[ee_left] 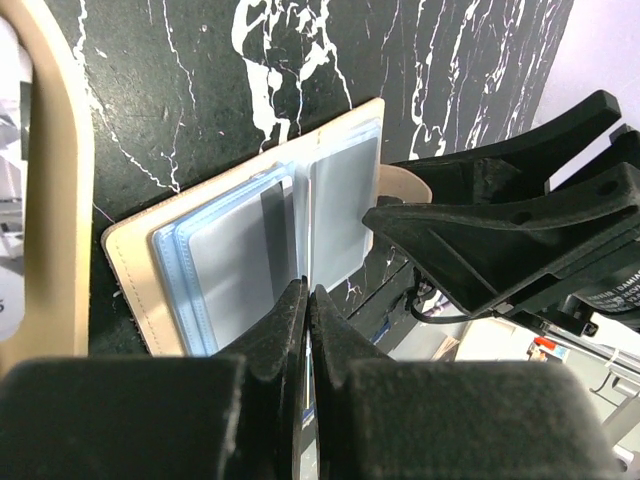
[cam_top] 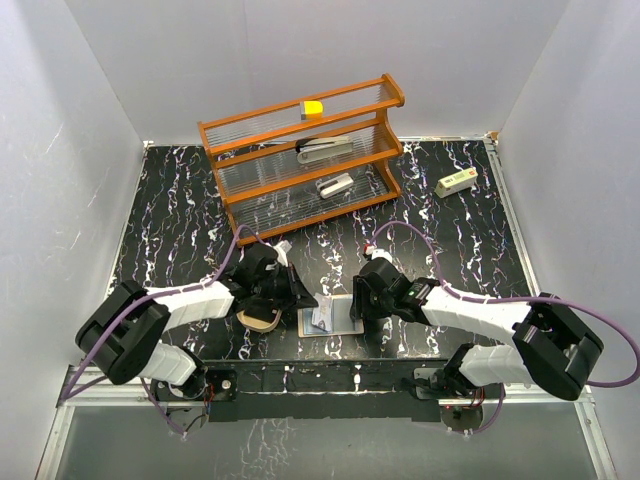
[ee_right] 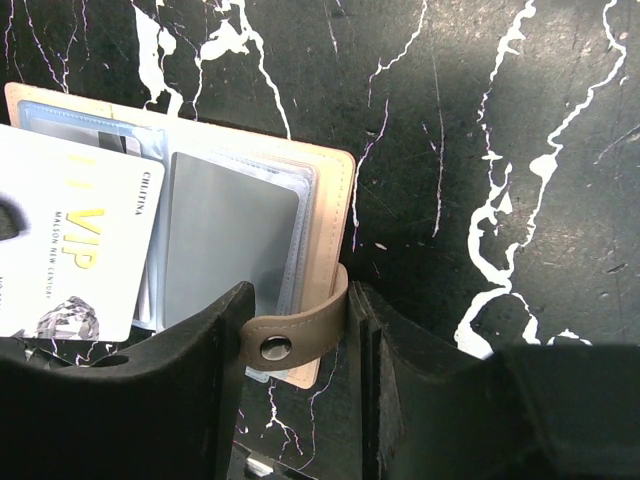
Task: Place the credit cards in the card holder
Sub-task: Insert the credit card into the card holder.
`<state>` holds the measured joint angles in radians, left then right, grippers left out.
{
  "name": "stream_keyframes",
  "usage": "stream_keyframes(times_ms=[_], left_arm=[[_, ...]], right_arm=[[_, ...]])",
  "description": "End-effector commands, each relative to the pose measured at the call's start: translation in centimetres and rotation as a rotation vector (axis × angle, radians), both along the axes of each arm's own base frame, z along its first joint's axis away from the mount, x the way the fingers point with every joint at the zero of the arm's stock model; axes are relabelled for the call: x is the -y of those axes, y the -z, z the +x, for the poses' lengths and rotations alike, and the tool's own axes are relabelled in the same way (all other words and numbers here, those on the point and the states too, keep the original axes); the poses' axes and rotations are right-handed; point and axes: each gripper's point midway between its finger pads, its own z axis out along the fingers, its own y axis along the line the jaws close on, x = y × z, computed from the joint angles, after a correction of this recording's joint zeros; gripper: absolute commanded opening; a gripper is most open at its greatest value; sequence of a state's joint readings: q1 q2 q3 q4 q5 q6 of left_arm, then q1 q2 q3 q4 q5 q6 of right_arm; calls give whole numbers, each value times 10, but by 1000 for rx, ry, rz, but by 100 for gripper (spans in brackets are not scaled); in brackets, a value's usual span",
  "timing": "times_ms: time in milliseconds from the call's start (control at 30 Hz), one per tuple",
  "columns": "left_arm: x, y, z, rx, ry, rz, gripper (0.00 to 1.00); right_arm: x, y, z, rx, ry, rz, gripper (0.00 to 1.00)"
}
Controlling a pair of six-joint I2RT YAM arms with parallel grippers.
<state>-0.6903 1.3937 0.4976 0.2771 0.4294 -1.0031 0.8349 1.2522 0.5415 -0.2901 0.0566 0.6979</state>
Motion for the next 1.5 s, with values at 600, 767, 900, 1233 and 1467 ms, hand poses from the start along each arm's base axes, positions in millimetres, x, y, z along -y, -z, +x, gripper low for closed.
stream_keyframes(times_ms=[600, 767, 900, 1233, 1467], left_arm=[[11, 6, 3, 11, 36, 13, 0], [7, 12, -2, -52, 10, 52, 0], [5, 16, -4, -75, -13, 66, 0], [4, 24, -7, -100, -22, 122, 0], [0, 23, -16, -124, -49, 152, 0]], right_arm=[[-2, 0, 1, 9, 1, 22, 40], [-1, 1, 0, 10, 0, 20, 40], [-1, 0, 0, 10, -1, 21, 40], [-1, 0, 0, 13, -1, 23, 40], [-1, 0, 0, 16, -1, 24, 40]])
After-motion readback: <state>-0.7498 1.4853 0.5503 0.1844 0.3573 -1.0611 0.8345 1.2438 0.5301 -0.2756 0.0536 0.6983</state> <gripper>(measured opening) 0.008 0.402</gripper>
